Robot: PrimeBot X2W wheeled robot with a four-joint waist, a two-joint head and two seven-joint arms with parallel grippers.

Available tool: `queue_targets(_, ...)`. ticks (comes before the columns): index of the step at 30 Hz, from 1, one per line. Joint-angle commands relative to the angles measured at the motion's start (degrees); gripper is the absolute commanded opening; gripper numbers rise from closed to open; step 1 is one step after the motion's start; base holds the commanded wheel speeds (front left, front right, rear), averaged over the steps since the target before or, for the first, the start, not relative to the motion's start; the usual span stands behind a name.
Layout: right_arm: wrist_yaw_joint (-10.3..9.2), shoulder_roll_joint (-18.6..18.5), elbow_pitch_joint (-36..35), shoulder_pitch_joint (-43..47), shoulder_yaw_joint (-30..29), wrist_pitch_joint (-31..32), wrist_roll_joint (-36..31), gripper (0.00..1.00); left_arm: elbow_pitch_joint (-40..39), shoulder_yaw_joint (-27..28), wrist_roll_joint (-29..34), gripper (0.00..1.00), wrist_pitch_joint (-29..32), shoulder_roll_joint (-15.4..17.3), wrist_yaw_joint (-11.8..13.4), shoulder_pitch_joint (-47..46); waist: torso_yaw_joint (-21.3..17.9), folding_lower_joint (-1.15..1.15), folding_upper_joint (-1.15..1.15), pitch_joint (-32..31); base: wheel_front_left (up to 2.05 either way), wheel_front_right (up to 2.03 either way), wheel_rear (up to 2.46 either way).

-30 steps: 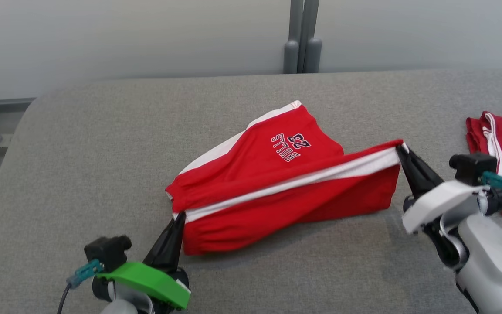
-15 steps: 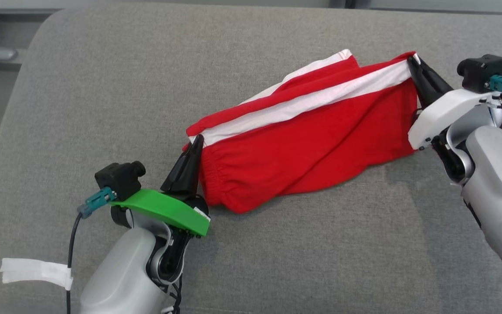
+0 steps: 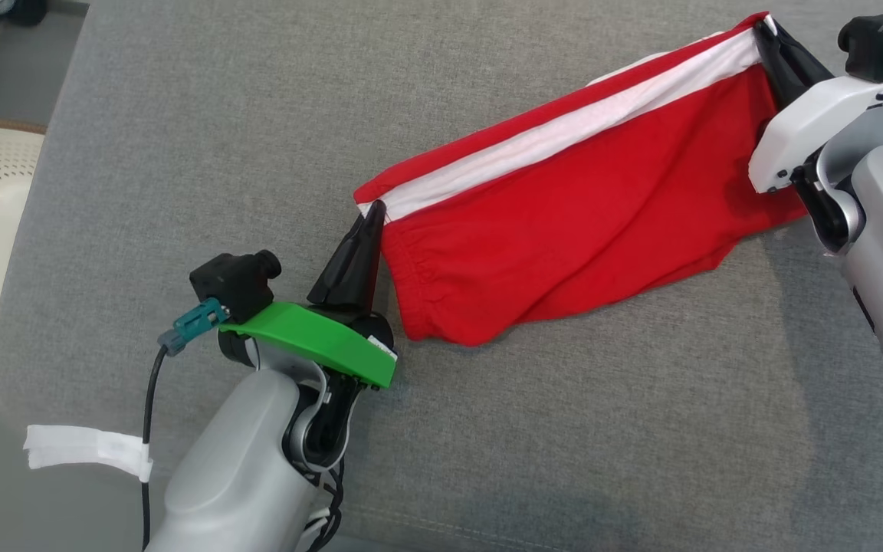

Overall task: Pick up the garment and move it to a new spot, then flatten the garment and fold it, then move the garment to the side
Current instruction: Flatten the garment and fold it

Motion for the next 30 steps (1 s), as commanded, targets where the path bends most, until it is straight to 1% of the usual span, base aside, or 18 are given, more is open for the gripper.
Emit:
queue_targets(1, -0.11, -0.3, 1.1, -1.1, 0.4, -0.4, -0.4, 0.00, 0.3, 0.6, 1.1, 0.00, -0.1, -0.1, 0.2, -1.3, 1.8, -0.01, 0.00, 1.7, 0.00, 0.00, 0.00)
queue_targets(2, -0.11, -0.3, 1.8, -1.5, 0.7, -0.6, -0.5, 0.00, 0.4, 0.9, 1.5, 0.00, -0.1, -0.3, 0.2, -1.5, 1.9, -0.01, 0.00, 1.8, 0.00, 0.00, 0.00)
queue_targets(3, -0.11, -0.1, 2.5, -1.9, 0.9, -0.8, -0.5, 0.00, 0.4, 0.9, 2.2, 0.07, -0.1, -0.5, 0.2, -1.6, 2.0, -0.01, 0.00, 1.9, 0.00, 0.00, 0.00)
queue_targets(4, -0.11, 0.1, 3.3, -2.1, 1.0, -0.8, -0.4, 0.00, 0.4, 1.1, 2.7, 0.41, -0.1, -0.7, 0.2, -1.7, 2.1, -0.01, 0.00, 1.9, 0.00, 0.00, 0.00)
queue_targets(5, -0.11, 0.4, 4.0, -2.3, 1.1, -0.9, -0.3, 0.29, 0.5, 1.3, 2.8, 0.87, -0.1, -0.8, 0.2, -1.6, 2.1, -0.01, 0.00, 1.9, 0.00, 0.00, 0.00)
queue_targets(6, -0.11, 0.8, 4.6, -2.6, 1.0, -1.3, 0.1, 0.82, 0.7, 1.2, 3.3, 1.00, -0.1, -0.9, 0.2, -1.6, 2.1, -0.01, 0.00, 1.9, 0.00, 0.00, 0.00)
queue_targets(7, -0.11, 1.0, 5.2, -2.9, 0.8, -1.5, 0.3, 1.00, 0.8, 1.0, 3.6, 1.00, -0.1, -1.0, 0.2, -1.7, 2.0, -0.01, 0.00, 1.9, 0.00, 0.00, 0.00)
queue_targets(14, -0.11, 1.3, 6.5, -1.5, 0.8, -3.1, 1.0, 1.00, 1.1, 3.1, 6.7, 1.00, -0.1, -1.2, 0.2, -0.7, 1.1, -0.01, 0.00, 0.9, 0.00, 0.00, 0.00)
queue_targets(18, -0.11, 1.1, 4.9, 1.7, 0.4, -3.6, 2.0, 1.00, 0.7, 5.4, 10.2, 1.00, -0.1, -1.3, 0.2, 0.9, 0.4, -0.01, 0.00, -0.3, 0.00, 0.00, 0.00)
queue_targets(22, -0.11, 1.5, 2.3, 5.8, -0.3, -3.6, 4.4, 1.00, 0.2, 7.3, 12.3, 1.00, -0.1, -1.3, 0.2, 2.6, -0.4, -0.01, 0.00, -1.4, 0.00, 0.00, 0.00)
queue_targets(25, -0.11, 1.3, 0.9, 9.7, -1.2, -3.6, 5.3, 1.00, -0.2, 8.7, 13.3, 1.00, -0.1, -1.4, 0.2, 4.5, -0.6, -0.01, 0.00, -2.2, 0.00, 0.00, 0.00)
queue_targets(30, -0.11, 1.9, 1.5, 11.9, -1.6, -3.6, 4.8, 1.00, -0.6, 9.3, 13.8, 1.00, -0.1, -1.6, 0.2, 5.9, -0.3, -0.01, 0.00, -2.3, 0.00, 0.00, 0.00)
